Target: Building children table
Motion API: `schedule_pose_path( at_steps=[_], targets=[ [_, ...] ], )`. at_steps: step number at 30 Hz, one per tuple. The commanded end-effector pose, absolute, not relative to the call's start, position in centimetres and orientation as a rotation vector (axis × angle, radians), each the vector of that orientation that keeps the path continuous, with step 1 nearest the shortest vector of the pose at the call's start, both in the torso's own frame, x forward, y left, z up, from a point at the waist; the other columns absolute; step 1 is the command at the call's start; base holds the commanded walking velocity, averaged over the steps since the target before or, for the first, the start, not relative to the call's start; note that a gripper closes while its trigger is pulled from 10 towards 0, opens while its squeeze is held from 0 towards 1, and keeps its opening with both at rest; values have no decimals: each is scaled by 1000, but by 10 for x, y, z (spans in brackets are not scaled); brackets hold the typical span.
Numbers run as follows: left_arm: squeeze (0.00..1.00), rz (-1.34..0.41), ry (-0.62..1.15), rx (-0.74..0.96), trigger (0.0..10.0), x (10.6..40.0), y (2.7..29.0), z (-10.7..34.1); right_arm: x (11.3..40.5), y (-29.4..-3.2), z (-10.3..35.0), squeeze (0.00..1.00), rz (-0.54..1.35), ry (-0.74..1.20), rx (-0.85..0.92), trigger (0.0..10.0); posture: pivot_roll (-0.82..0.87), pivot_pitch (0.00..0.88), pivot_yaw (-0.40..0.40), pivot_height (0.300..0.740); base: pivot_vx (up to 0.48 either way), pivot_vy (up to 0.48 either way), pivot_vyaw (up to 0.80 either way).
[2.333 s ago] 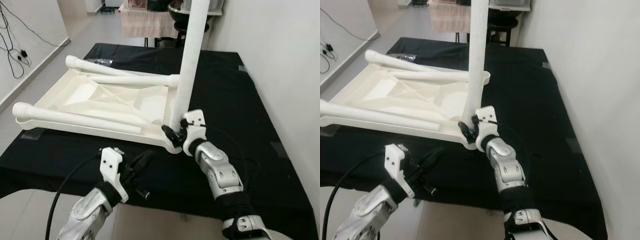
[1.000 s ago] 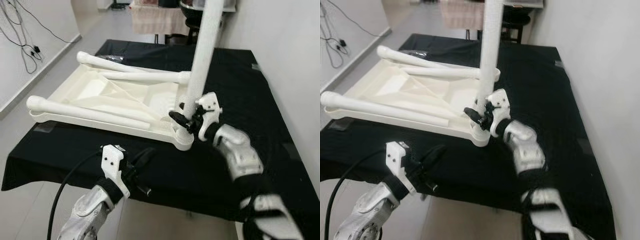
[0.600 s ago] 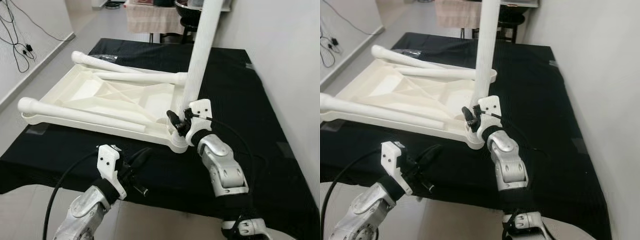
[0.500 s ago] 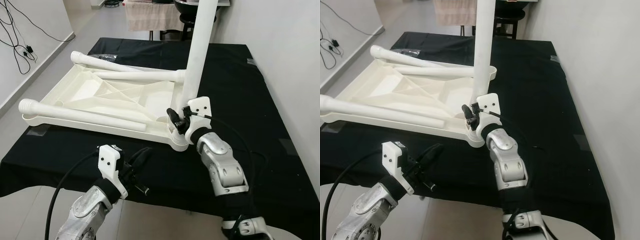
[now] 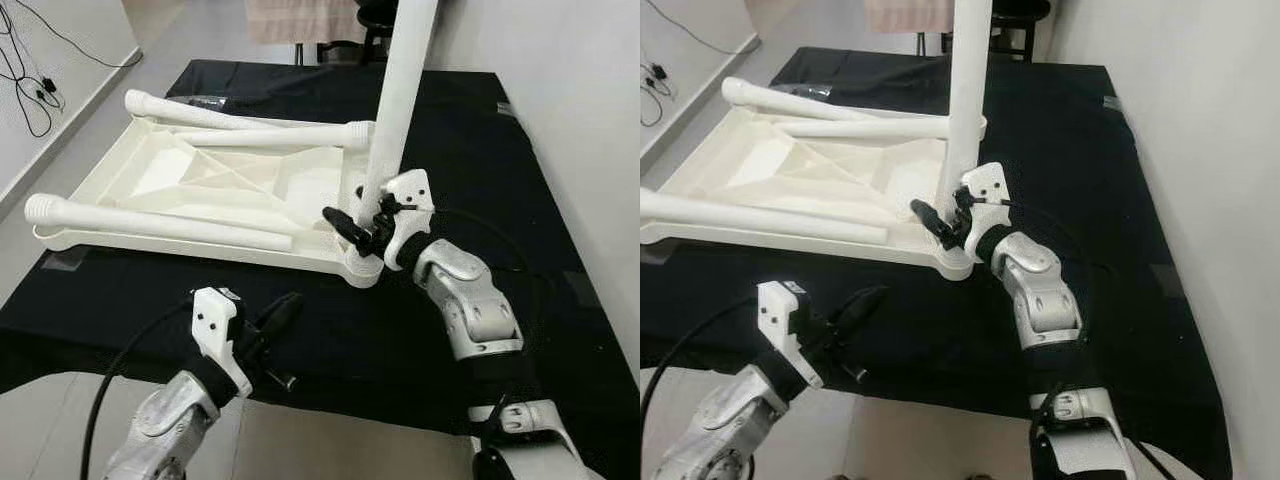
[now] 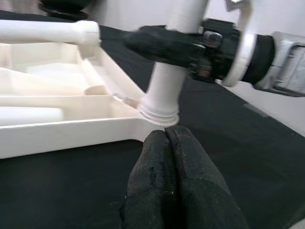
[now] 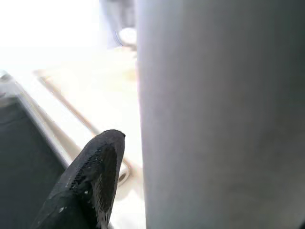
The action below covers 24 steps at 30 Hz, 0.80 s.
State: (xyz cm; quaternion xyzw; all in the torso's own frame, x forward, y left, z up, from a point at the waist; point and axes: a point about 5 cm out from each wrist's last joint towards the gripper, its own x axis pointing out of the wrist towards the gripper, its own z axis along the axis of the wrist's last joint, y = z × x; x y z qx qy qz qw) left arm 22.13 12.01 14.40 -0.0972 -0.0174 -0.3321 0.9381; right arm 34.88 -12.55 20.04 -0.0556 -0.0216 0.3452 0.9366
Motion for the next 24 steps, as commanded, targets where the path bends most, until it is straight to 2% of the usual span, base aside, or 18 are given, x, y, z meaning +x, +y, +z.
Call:
schedule_pose_path(
  at_steps=[1,5,6,8,9,11,12,16,17,22,23,24],
  targets=[
    [0,-671,-29,-195,10000,220,124,146,349,-118,201,0,791,-47,-145,10000,88,125,-20,740,0,0,0],
    [0,-666,-18,-196,10000,218,125,144,358,-120,195,0,845,-9,-231,10000,93,131,-23,740,0,0,0],
    [0,-661,13,-201,10000,211,124,132,366,-121,183,0,874,40,-261,10000,91,93,-47,740,0,0,0],
    [0,-657,27,-206,10000,208,123,127,368,-122,177,0,872,59,-265,10000,91,93,-47,740,0,0,0],
    [0,-655,48,-196,10000,207,123,121,373,-122,173,0,851,91,-267,10000,85,66,-62,740,0,0,0],
    [0,-648,65,-201,10000,208,123,118,377,-123,170,0,831,120,-271,10000,64,94,-68,740,0,0,0],
    [0,-639,96,-192,10000,211,124,115,381,-125,168,0,807,158,-254,10000,54,154,-73,740,0,0,0],
    [0,-653,107,-168,10000,206,123,118,379,-128,167,0,816,158,-230,10000,80,163,-62,740,0,0,0],
    [0,-658,98,-171,10000,205,121,126,379,-130,172,0,838,147,-218,10000,118,110,-64,740,0,0,0],
    [0,-653,69,-178,10000,204,126,132,376,-135,170,0,930,126,-257,10000,110,110,-52,740,0,0,0],
    [0,-653,72,-165,10000,208,127,128,380,-139,170,0,895,127,-258,8039,84,115,-32,740,0,0,0],
    [0,-666,64,-146,10000,209,126,128,381,-142,174,0,887,109,-254,4235,84,109,-26,740,0,0,0]
  ],
)
